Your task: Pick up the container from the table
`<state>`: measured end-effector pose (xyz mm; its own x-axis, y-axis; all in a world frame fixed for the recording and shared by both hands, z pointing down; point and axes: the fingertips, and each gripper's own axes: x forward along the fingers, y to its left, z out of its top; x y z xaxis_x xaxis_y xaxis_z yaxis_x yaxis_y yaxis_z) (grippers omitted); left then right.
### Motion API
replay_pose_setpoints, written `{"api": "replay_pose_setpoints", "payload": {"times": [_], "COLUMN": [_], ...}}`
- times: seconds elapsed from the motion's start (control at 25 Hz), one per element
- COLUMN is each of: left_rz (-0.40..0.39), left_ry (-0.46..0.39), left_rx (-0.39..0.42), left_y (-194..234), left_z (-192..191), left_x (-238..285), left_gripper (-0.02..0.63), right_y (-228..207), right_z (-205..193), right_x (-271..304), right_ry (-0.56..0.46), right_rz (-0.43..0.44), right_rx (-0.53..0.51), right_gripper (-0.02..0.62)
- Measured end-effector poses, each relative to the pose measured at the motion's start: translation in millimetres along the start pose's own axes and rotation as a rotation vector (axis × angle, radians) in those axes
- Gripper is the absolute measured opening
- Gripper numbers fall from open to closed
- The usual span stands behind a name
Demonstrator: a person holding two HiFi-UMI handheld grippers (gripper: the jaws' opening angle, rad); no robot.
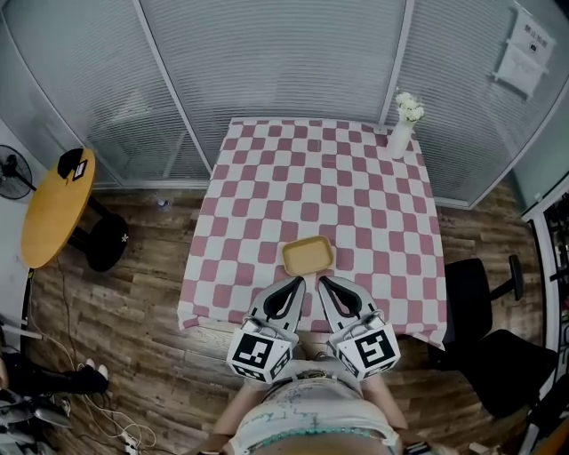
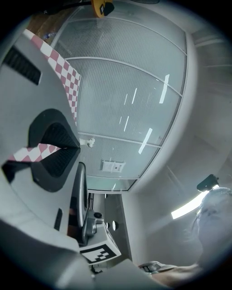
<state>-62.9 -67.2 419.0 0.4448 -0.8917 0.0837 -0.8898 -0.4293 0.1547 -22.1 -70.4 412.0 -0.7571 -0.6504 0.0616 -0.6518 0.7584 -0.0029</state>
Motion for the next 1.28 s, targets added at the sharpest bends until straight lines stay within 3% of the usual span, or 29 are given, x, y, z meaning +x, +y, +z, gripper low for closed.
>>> {"api": "replay_pose_setpoints", "payload": {"times": [0.76, 1.04, 1.28], "left_rz": [-0.044, -0.006, 0.057], "left_ry": [0.032, 0.031, 0.023], "left_rx": [-0.018, -0.026, -0.028], "left_y": [74.5, 77.1, 76.1], "left_z": [-7.5, -7.9, 5.7], "left_x": [20.9, 34.0, 49.5], "left_gripper": [0.015, 0.015, 0.015], "right_y": [-2.8, -17.5, -30.1], "right_z": [-12.5, -10.1, 2.0], "right_x": [74.7, 80.4, 90.7], "right_ry": [0.026, 0.025, 0.023], "right_rz": [-0.046, -0.014, 0.077], "right_rx": [0.002, -0.004, -0.023], "right_gripper": [-0.008, -0.008, -0.008]}}
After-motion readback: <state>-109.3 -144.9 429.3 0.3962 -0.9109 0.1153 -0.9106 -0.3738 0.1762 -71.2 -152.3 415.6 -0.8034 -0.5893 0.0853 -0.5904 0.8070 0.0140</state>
